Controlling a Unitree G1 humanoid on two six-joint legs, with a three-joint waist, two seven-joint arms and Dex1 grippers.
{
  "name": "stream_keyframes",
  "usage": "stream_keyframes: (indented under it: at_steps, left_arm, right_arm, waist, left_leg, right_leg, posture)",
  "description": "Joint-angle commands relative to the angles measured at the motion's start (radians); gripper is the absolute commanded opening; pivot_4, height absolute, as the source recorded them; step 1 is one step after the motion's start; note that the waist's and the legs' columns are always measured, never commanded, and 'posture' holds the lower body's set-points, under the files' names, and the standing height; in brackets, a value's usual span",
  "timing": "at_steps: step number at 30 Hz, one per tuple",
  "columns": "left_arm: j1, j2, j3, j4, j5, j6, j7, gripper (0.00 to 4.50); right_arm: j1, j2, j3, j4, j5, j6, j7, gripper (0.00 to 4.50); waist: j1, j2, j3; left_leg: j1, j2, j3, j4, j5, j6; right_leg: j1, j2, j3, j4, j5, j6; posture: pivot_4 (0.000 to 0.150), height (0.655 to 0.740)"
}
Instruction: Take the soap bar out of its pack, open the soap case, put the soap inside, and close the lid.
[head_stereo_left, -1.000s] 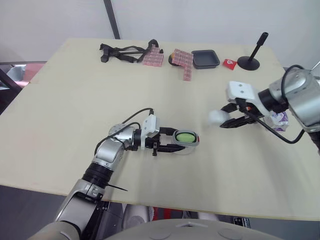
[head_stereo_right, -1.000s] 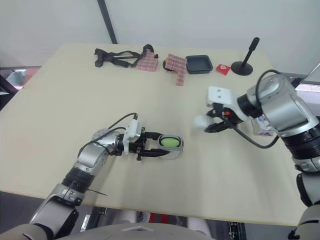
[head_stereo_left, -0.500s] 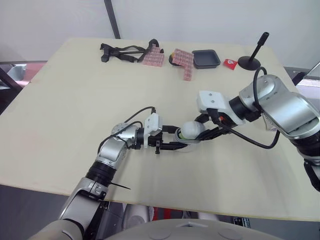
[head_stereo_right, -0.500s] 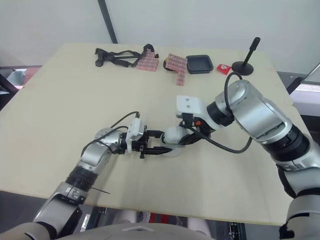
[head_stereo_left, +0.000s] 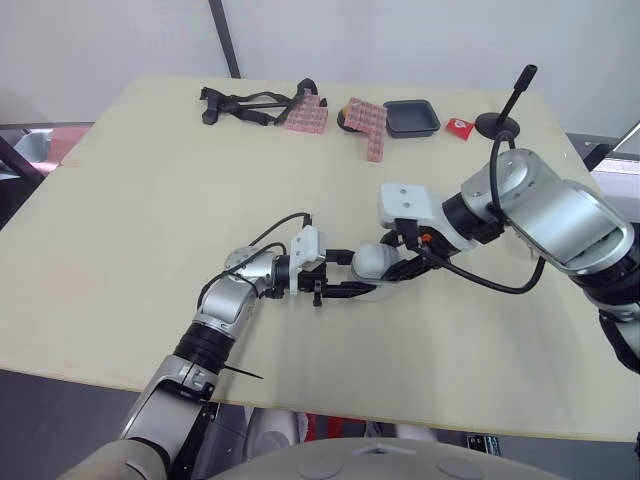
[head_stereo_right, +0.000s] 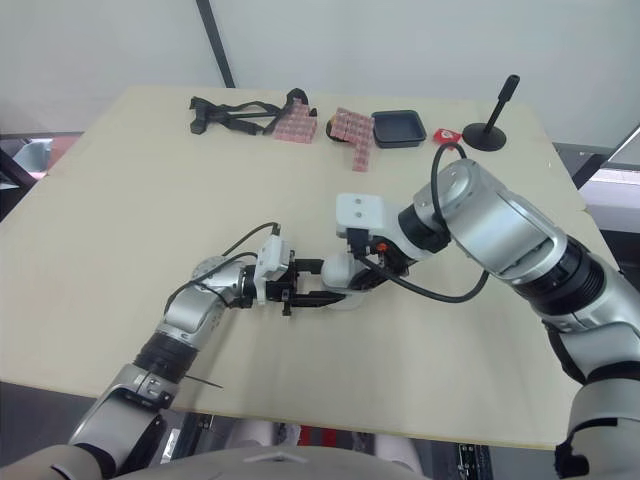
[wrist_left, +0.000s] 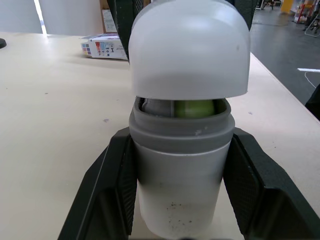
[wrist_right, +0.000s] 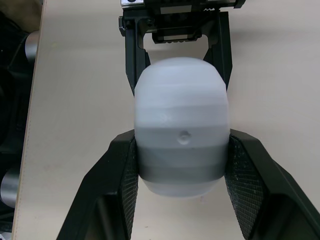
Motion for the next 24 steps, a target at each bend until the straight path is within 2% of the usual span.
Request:
stream_keyframes:
  at_steps: [1, 12, 14, 18, 19, 24]
  left_arm:
    - [-0.006, 0.002, 0.013, -0.009, 0.004, -0.014, 0.011, 1.89]
    - [0.000, 0.004, 0.011, -0.013, 0.006, -0.011, 0.018, 1.89]
    - [0.001, 0.004, 0.011, -0.013, 0.006, -0.011, 0.018, 1.89]
    - [0.004, 0.005, 0.010, -0.015, 0.005, -0.009, 0.020, 1.89]
    - [0.004, 0.005, 0.010, -0.015, 0.005, -0.008, 0.020, 1.89]
    - [0.006, 0.006, 0.008, -0.017, 0.005, -0.004, 0.020, 1.89]
  right_arm:
    - [0.000, -0.011, 0.022, -0.023, 0.020, -0.001, 0.000, 1.94]
    - [0.001, -0.003, 0.040, -0.005, 0.026, 0.001, -0.017, 1.94]
    - [-0.002, -0.005, 0.044, -0.002, 0.025, 0.001, -0.015, 3.03]
    - [-0.003, -0.001, 0.044, 0.001, 0.029, -0.004, -0.020, 4.29]
    - [-0.003, 0.000, 0.043, 0.001, 0.029, -0.009, -0.022, 4.48]
    - [-0.001, 0.010, 0.035, 0.008, 0.026, -0.026, -0.039, 4.48]
  waist:
    - [0.000, 0.000, 0.000]
    - [-0.001, 0.000, -0.001]
    - [-0.001, 0.000, -0.001]
    - [0.000, 0.000, -0.001]
    - [0.000, 0.000, -0.001]
    - [0.000, 0.000, -0.001]
  left_leg:
    - [0.000, 0.000, 0.000, 0.000, 0.000, 0.000]
    - [0.001, 0.000, 0.000, 0.000, 0.000, 0.000]
    - [0.001, 0.000, 0.000, 0.000, 0.000, 0.000]
    - [0.001, 0.000, 0.000, 0.000, 0.000, 0.000]
    - [0.001, 0.000, 0.000, 0.000, 0.000, 0.000]
    - [0.001, 0.000, 0.000, 0.000, 0.000, 0.000]
  right_leg:
    - [0.000, 0.000, 0.000, 0.000, 0.000, 0.000]
    - [0.001, 0.000, 0.000, 0.001, 0.000, 0.000]
    - [0.001, 0.000, 0.000, 0.001, 0.000, 0.000]
    - [0.001, 0.000, 0.000, 0.001, 0.000, 0.000]
    - [0.000, 0.000, 0.000, 0.001, 0.000, 0.000]
    - [0.000, 0.000, 0.000, 0.001, 0.000, 0.000]
  posture:
    - [0.150, 0.7400]
    - [0.150, 0.7400]
    - [0.150, 0.7400]
    - [0.150, 0.7400]
    - [0.150, 0.7400]
    - [0.150, 0.7400]
